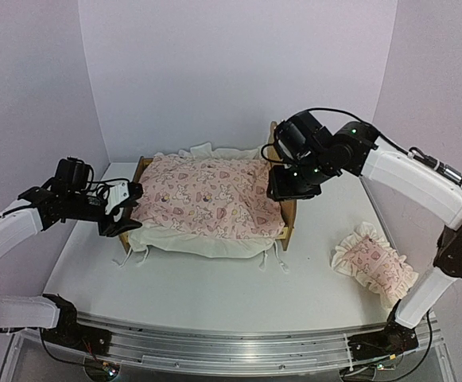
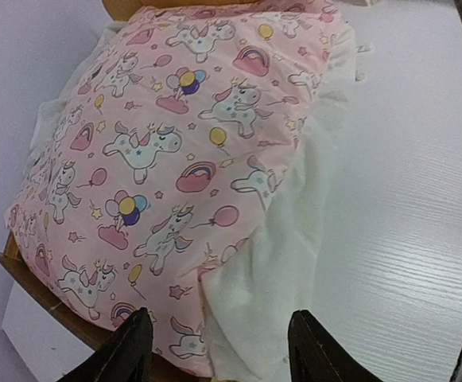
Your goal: Set up the pet bed
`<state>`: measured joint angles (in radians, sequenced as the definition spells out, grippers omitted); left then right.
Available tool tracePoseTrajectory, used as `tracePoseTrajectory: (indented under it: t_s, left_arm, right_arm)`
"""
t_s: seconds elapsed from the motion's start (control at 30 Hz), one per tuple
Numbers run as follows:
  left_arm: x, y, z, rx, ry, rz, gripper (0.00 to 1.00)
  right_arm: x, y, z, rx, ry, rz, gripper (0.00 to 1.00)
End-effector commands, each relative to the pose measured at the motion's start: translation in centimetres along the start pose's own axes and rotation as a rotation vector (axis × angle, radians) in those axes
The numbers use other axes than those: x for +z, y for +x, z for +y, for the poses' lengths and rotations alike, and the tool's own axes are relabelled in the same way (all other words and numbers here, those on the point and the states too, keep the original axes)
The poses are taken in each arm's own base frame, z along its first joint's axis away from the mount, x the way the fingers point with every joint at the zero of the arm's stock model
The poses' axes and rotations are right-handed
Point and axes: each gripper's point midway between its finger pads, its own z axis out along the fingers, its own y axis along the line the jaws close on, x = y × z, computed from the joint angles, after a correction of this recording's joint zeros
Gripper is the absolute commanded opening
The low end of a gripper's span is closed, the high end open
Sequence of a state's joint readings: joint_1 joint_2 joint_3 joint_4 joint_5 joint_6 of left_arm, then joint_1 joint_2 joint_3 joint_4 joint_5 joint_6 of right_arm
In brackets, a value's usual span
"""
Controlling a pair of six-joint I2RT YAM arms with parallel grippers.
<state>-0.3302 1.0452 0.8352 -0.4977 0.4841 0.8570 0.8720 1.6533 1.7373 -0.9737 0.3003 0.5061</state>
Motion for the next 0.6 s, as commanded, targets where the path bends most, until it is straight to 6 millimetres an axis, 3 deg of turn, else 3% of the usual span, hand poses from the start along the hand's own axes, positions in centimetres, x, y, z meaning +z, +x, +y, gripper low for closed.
tracePoseTrajectory:
  t_s: [0.0, 0.1, 0.23, 0.4, 0.57]
  left_arm:
    - [1.3, -0.5, 6.3, -0.044, -0.206, 0.042, 0.60]
    - [2.1, 0.0, 9.4, -0.060, -0.296, 0.103, 0.60]
    - [2.6, 2.4, 11.0, -0.069, -0.332, 0.180, 0.60]
    - [2.3, 5.5, 12.0, -0.180, -0.344, 0.237, 0.60]
    - [1.5, 4.9, 12.9, -0.244, -0.352, 0.202, 0.61]
  right_arm:
    - [-2.7, -4.5, -3.9, -0.010, 0.160, -0.167, 0.52]
    - [-3.5, -6.5, -6.4, 0.002, 0.265, -0.236, 0.55]
    - [-3.1, -7.8, -7.6, -0.022, 0.331, -0.249, 0.59]
    - [0.4, -6.7, -8.4, -0.003, 0.294, -0.143, 0.60]
    - [3.0, -6.1, -7.1, -0.009, 0.223, -0.070, 0.59]
